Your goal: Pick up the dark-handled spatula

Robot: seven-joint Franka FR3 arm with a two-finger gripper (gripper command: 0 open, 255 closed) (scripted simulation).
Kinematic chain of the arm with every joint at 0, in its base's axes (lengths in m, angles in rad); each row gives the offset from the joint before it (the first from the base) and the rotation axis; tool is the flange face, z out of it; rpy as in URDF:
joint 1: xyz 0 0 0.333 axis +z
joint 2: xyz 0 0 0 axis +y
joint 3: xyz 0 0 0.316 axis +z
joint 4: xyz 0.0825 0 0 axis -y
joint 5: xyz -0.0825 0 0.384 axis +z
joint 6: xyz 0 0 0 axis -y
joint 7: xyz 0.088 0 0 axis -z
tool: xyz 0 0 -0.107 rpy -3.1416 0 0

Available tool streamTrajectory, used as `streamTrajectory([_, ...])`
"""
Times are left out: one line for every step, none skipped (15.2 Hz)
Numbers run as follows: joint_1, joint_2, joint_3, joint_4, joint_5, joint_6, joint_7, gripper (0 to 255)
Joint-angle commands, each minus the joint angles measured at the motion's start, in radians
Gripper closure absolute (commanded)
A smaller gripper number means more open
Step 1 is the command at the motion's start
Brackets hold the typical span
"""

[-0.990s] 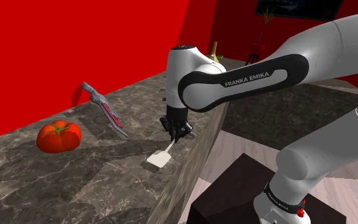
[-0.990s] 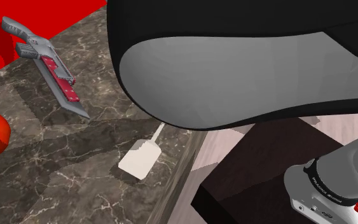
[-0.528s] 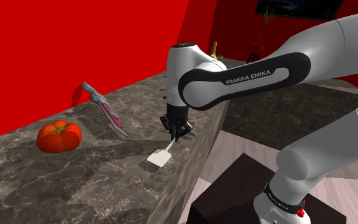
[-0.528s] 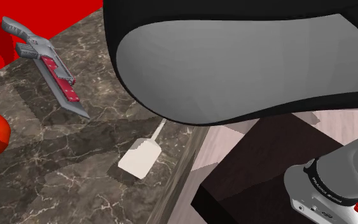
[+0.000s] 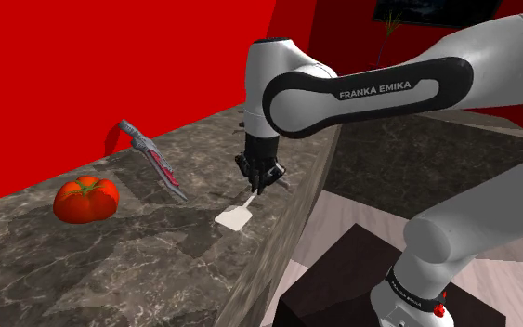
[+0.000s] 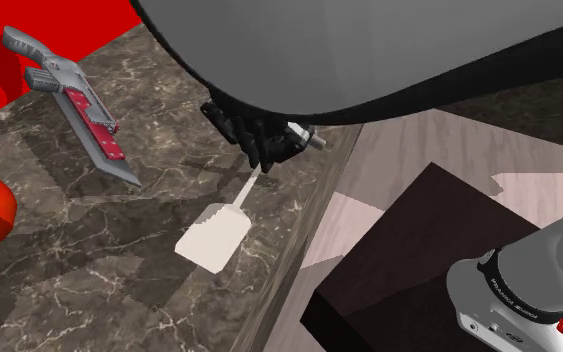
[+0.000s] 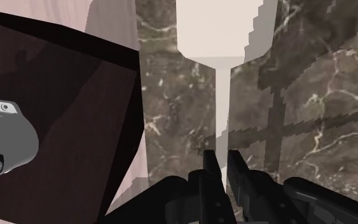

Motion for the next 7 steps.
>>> streamTrajectory([-0.001,-0.002,-0.006,0.022,-0.003,-0.024,-0.001,255])
streamTrajectory([-0.001,-0.004,-0.010,0.033,-0.004,-0.038,-0.002,255])
streamTrajectory([-0.001,-0.006,-0.014,0.045,-0.005,-0.052,-0.003,255])
streamTrajectory([-0.001,-0.008,-0.018,0.057,-0.005,-0.065,-0.003,255])
streamTrajectory([-0.002,-0.010,-0.022,0.069,-0.006,-0.079,-0.004,255])
streamTrajectory([-0.002,-0.010,-0.023,0.070,-0.007,-0.081,-0.004,255])
streamTrajectory([-0.002,-0.010,-0.023,0.070,-0.007,-0.081,-0.004,255])
